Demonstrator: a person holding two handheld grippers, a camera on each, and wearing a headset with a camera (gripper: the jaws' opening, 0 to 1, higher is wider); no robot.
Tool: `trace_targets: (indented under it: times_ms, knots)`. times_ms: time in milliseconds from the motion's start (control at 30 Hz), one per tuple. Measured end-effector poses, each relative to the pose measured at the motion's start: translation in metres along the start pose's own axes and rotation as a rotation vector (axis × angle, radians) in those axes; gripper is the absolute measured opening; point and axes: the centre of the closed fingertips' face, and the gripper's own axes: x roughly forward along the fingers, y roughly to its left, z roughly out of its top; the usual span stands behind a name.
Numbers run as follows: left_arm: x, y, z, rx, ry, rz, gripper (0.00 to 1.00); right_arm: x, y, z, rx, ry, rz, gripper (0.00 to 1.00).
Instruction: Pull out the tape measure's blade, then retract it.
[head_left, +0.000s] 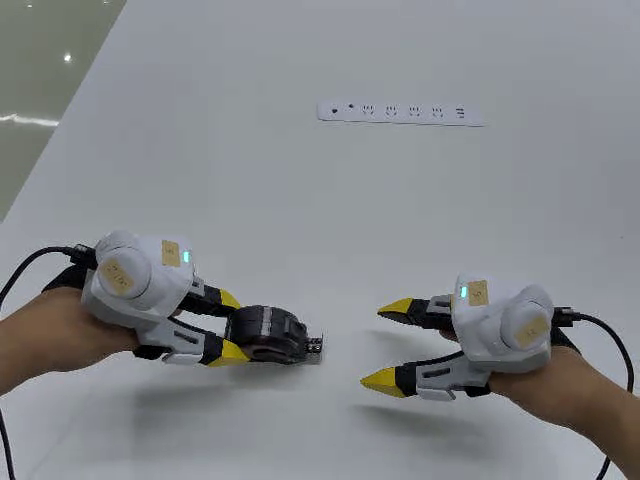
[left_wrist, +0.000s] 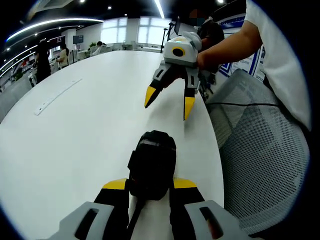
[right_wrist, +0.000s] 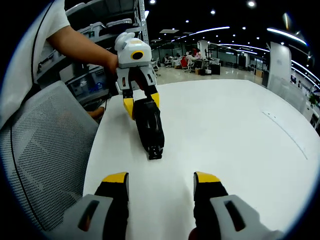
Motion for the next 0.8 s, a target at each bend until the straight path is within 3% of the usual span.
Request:
trace_targets:
  times_ms: [800]
  knots:
    - [0.001,0.000,0.000,0.013,0.015,0.004,0.28,0.043,0.010,0.013,-0.104,-0.004,0.086,0.31]
